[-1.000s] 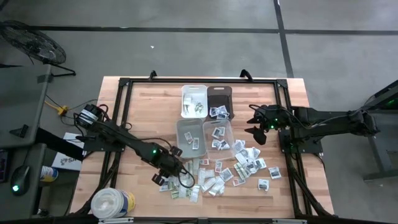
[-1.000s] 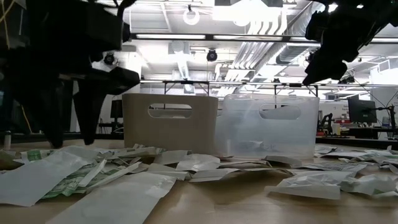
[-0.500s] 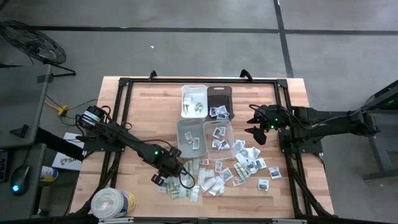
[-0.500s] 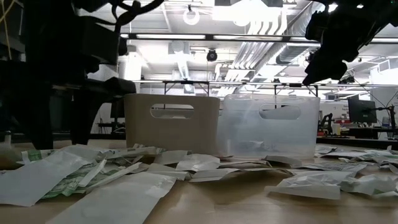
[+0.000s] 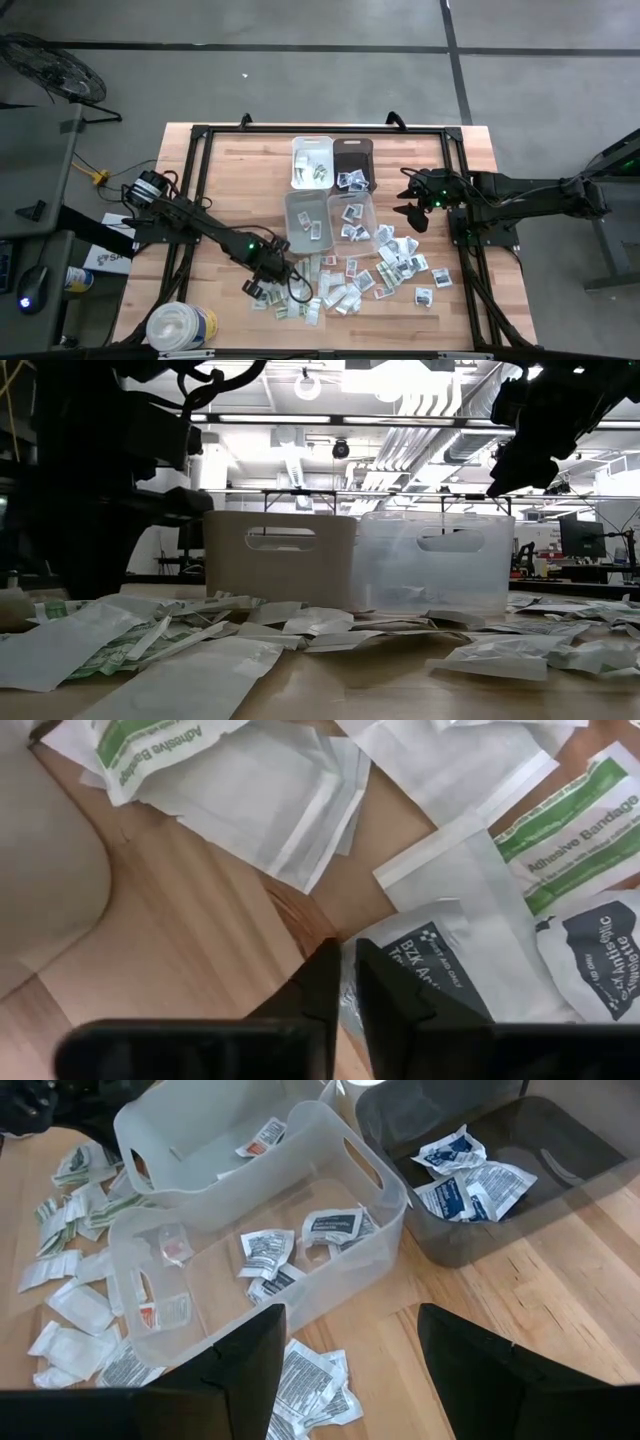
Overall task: Pick & Place First Aid Supplies
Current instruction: Put the gray towelette pack into the transparent bin
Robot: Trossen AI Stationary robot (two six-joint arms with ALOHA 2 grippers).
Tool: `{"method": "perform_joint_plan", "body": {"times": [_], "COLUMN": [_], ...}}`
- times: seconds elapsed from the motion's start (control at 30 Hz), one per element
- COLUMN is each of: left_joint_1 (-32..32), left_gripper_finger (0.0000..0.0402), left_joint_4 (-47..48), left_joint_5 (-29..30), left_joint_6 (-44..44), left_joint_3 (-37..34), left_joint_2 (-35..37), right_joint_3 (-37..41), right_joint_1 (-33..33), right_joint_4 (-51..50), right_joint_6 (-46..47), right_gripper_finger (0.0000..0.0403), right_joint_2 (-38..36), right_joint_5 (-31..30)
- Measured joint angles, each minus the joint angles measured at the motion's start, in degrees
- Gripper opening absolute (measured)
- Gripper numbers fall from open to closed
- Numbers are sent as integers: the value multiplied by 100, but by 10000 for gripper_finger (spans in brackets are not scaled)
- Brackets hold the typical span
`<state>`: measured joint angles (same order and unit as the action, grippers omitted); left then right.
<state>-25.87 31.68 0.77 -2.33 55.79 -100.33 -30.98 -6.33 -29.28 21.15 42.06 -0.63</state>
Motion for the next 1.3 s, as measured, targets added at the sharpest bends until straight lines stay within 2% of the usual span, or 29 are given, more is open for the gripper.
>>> {"method": "perform_joint_plan", "body": {"times": [0.13, 0.43, 0.87, 1.1, 1.3], "left_joint_1": [3, 3, 1, 1, 42], "left_gripper_finger": [4, 1, 0, 0, 0], "left_joint_4": [-2, 128, 1549, 2152, 2256], "left_joint_5": [-21, 1, 1, 324, 783], "left_joint_6": [26, 96, -227, -247, -243], "left_joint_3": [-4, 138, 1339, 1951, 2404], "left_joint_2": [-3, -13, -33, -29, -20], "right_joint_3": [0, 0, 0, 0, 0], "right_joint_1": [1, 0, -1, -1, 0], "right_joint_4": [0, 0, 0, 0, 0], "right_joint_6": [0, 0, -11, -15, -17], "right_gripper_finger": [222, 222, 222, 222, 222], "right_joint_2": [0, 0, 0, 0, 0], "right_joint_5": [0, 10, 42, 42, 42]}}
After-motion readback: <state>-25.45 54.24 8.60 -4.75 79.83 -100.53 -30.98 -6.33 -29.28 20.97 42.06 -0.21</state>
